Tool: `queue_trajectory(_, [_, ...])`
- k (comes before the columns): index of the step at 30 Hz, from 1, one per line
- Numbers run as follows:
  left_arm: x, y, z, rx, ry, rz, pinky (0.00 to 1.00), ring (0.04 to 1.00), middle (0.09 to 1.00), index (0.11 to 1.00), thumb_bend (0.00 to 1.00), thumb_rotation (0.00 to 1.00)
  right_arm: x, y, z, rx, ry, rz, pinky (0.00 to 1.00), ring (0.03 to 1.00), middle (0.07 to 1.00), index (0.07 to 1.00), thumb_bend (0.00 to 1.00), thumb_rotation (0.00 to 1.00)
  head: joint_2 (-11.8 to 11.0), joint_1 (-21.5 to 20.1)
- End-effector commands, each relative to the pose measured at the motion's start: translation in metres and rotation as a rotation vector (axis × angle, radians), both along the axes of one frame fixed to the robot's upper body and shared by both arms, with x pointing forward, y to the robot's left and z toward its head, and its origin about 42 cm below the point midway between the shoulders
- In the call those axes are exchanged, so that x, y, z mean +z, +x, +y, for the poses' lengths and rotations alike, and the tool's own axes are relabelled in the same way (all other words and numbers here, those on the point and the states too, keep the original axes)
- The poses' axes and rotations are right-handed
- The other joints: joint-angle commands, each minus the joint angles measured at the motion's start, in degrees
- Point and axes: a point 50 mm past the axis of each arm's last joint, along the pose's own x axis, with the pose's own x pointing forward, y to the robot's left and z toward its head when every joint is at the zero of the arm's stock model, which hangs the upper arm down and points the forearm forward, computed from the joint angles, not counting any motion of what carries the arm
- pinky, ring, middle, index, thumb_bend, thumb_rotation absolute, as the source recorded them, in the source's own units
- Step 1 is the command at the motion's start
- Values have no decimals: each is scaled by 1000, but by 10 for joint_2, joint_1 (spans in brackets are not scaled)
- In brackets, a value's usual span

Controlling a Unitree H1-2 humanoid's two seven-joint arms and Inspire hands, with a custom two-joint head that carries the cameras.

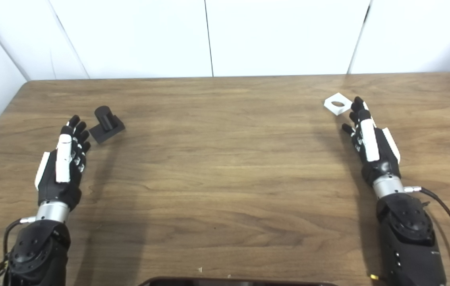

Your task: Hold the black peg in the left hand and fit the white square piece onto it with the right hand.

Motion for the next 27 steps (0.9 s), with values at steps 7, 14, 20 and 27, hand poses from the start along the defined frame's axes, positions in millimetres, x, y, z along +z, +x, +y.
queue_trajectory(7, [23,7,4,-1,50,-76,1000,1000,1000,1000,517,941,4,2,0,3,3,-26,1000,1000,1000,1000,643,1000,0,1])
queue_trajectory(14, [34,7,5,-12,98,-84,1000,1000,1000,1000,567,874,2,2,1,2,-15,-15,1000,1000,1000,1000,653,1000,-4,7])
queue_trajectory(20, [45,10,12,4,145,-47,1000,1000,1000,1000,556,835,0,3,2,3,-16,-13,1000,1000,1000,1000,661,1000,-7,10])
queue_trajectory(27, [50,12,19,46,248,-10,1000,1000,1000,1000,603,712,-2,3,4,4,-9,-4,1000,1000,1000,1000,643,1000,-10,10])
